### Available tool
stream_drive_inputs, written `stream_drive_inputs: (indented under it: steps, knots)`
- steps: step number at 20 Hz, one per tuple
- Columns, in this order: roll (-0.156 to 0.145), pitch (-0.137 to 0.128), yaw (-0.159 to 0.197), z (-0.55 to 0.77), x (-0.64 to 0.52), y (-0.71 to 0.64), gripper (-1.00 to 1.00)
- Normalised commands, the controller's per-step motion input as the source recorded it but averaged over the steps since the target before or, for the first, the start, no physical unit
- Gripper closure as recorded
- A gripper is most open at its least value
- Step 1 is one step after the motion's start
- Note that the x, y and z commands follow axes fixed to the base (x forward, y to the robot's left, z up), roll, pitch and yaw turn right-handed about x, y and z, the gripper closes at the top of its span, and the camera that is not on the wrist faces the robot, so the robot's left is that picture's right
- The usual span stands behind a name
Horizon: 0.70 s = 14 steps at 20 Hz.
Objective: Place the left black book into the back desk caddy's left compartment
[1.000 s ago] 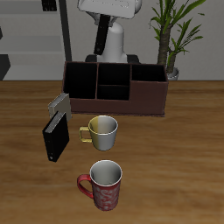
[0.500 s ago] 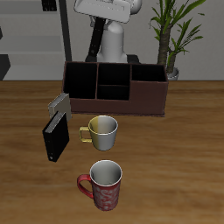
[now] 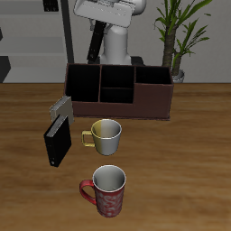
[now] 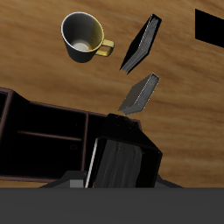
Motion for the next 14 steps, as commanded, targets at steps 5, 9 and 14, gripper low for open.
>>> stream_drive_inputs:
  steps: [5,9,14]
  knots:
    - [-0.002,0.021,-0.011,-0.15,0.06,0.0,1.0]
    - [-0.009,0.02,-0.024,-0.1,0.03,-0.01,1.0]
    - [-0.004,0.019,-0.027,-0.14,0.01,-0.07,1.0]
